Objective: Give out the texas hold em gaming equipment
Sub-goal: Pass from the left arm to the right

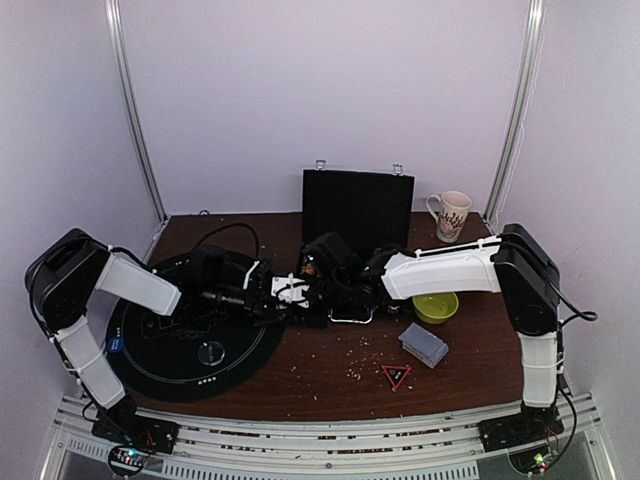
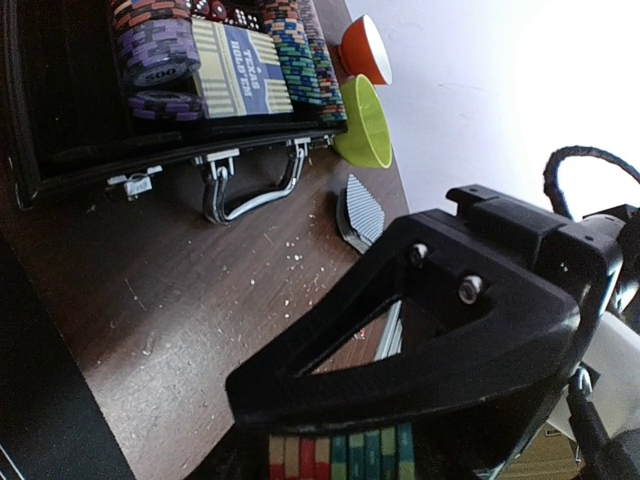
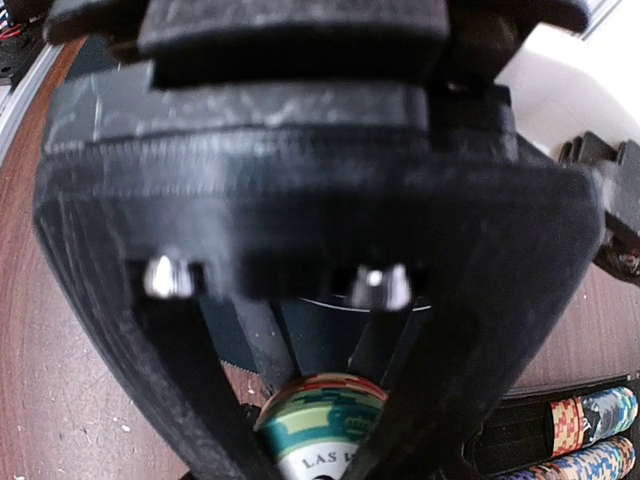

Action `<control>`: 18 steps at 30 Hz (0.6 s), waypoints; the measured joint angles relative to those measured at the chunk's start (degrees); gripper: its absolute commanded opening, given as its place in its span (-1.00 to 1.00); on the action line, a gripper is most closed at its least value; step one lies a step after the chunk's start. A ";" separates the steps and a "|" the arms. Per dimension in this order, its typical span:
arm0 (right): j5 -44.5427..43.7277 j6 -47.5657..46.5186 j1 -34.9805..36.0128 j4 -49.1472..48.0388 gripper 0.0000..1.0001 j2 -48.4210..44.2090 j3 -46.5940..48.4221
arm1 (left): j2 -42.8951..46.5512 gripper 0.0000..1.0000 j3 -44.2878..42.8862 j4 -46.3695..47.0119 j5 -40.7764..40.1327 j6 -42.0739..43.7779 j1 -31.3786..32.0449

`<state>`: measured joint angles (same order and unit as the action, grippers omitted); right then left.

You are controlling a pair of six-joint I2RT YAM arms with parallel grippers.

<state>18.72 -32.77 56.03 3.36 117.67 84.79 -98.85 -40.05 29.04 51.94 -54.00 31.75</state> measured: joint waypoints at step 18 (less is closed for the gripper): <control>-0.50 -0.09 0.24 5.29 -1.00 0.00 1.51 | -2.14 0.23 0.42 3.91 1.46 -1.38 -0.52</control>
<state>18.22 -32.86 56.27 8.64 117.67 86.30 -100.99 -39.64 32.95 53.41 -55.37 31.22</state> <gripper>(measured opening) 0.427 0.595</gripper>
